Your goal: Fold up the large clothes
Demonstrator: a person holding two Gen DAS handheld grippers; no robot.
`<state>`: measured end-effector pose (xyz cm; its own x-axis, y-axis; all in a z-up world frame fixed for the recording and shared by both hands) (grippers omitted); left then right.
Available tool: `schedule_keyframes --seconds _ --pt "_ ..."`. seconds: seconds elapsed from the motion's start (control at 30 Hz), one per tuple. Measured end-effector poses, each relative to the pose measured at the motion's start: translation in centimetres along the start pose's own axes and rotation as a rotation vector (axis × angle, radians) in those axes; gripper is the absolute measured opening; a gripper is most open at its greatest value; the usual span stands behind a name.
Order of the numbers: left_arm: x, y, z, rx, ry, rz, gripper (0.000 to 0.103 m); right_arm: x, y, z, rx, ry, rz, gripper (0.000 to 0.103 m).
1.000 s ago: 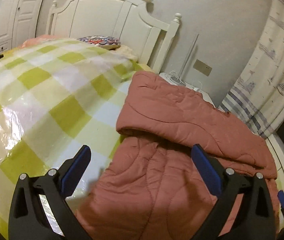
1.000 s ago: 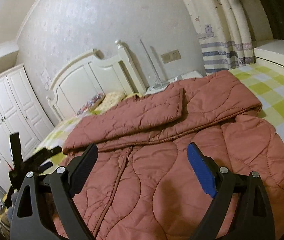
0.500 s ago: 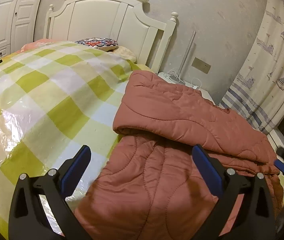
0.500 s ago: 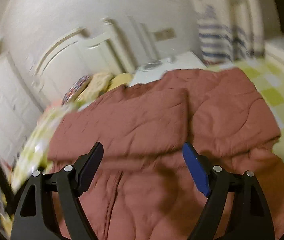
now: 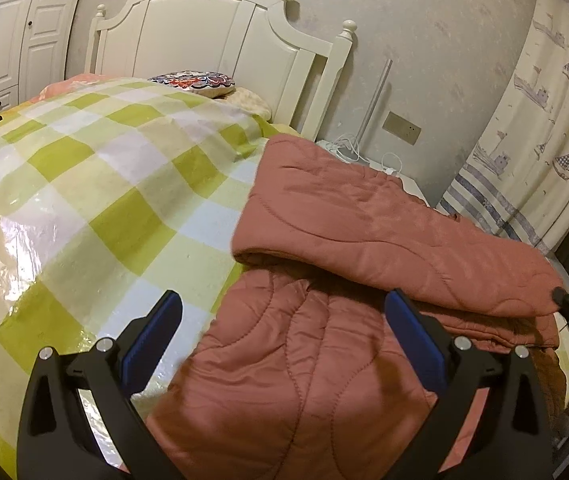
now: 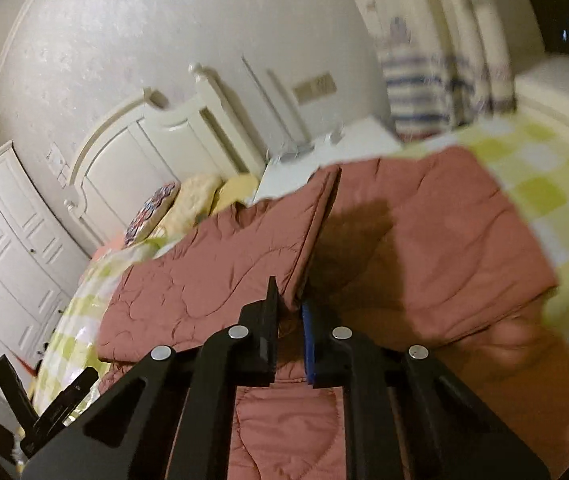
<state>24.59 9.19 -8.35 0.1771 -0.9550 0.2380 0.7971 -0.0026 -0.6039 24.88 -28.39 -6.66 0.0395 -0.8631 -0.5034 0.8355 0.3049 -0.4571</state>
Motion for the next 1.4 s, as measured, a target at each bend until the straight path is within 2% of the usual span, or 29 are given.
schedule_keyframes --seconds 0.07,0.13,0.2,0.27,0.33,0.37,0.4,0.47,0.57,0.63,0.7,0.77,0.83,1.0,1.1,1.13,1.17,1.23,1.27,1.33,1.4 --pt "0.0 0.0 0.0 0.0 -0.003 -0.001 0.101 0.6 -0.1 -0.4 -0.016 0.003 -0.044 0.012" --pt "-0.1 0.1 0.0 -0.002 -0.006 -0.002 0.101 2.0 2.0 -1.8 -0.13 -0.005 -0.101 0.014" --pt "-0.2 0.2 -0.1 -0.002 -0.009 -0.003 0.101 2.9 3.6 -2.8 -0.2 -0.003 -0.101 0.021" --pt "-0.3 0.1 -0.1 0.0 -0.014 -0.006 0.101 2.4 2.9 -2.4 -0.178 -0.016 -0.104 0.035" --pt "-0.3 0.2 -0.1 -0.003 -0.016 -0.008 0.101 1.1 1.3 -1.6 -0.11 -0.061 -0.144 0.068" --pt "-0.3 0.2 -0.1 -0.006 -0.018 -0.009 0.101 0.4 0.3 -1.3 -0.058 -0.093 -0.156 0.07" --pt "-0.3 0.2 -0.1 -0.006 -0.018 -0.01 0.101 -0.9 -0.8 -0.8 -0.001 -0.148 -0.163 0.07" --pt "-0.2 0.2 -0.1 -0.006 -0.016 -0.008 0.101 -3.3 -0.9 -0.7 0.008 -0.262 -0.164 0.069" --pt "-0.3 0.2 -0.2 -0.004 -0.018 -0.008 0.101 -6.8 1.2 -1.4 -0.037 -0.431 -0.163 0.064" --pt "-0.3 0.2 -0.2 -0.004 -0.022 -0.008 0.101 -7.4 3.5 -2.0 -0.09 -0.477 -0.178 0.064" --pt "-0.4 0.2 -0.2 -0.008 -0.029 -0.01 0.101 -6.6 6.3 -2.9 -0.172 -0.465 -0.234 0.064" --pt "-0.2 0.3 0.1 -0.048 -0.02 -0.005 0.1 -5.2 8.2 -3.9 -0.233 -0.424 -0.24 0.064" --pt "0.4 -0.1 1.0 -0.074 -0.006 -0.05 0.1 -5.0 8.2 -3.9 -0.227 -0.406 -0.227 0.064" --pt "4.7 -0.1 5.1 -0.035 0.077 -0.153 0.101 -5.0 8.4 -4.3 -0.227 -0.414 -0.228 0.065" --pt "7.4 4.4 5.3 -0.147 0.131 -0.157 0.101 -5.0 8.5 -4.3 -0.227 -0.404 -0.219 0.065" --pt "7.8 7.2 4.3 -0.236 0.147 -0.139 0.101 -5.0 8.5 -4.3 -0.227 -0.402 -0.217 0.065" --pt "7.9 8.7 3.6 -0.274 0.162 -0.117 0.1 -5.1 8.5 -4.3 -0.227 -0.401 -0.209 0.065" --pt "8.7 8.8 3.0 -0.235 0.236 -0.077 0.101 -5.1 8.4 -4.3 -0.226 -0.404 -0.204 0.065" --pt "9.0 8.5 3.2 -0.243 0.238 -0.08 0.101 -5.1 8.4 -4.3 -0.226 -0.405 -0.207 0.065" --pt "9.0 7.4 4.9 -0.243 0.173 -0.181 0.101 -5.0 8.4 -4.3 -0.226 -0.399 -0.203 0.065" --pt "9.0 7.0 6.9 -0.215 0.135 -0.213 0.101 -4.9 8.5 -4.2 -0.227 -0.391 -0.194 0.065"
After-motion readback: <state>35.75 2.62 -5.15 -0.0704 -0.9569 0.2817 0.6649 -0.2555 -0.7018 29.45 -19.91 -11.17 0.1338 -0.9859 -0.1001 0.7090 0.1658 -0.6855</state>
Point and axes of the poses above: each gripper's, at about its wrist camera, not at the fingertips, and y roughly the way its jaws point, x to its right, z to its top, the point moved 2 cm from there along y, roughly the way its jaws point, and after that the axes turned 5 degrees about z, right-handed, at the moved point
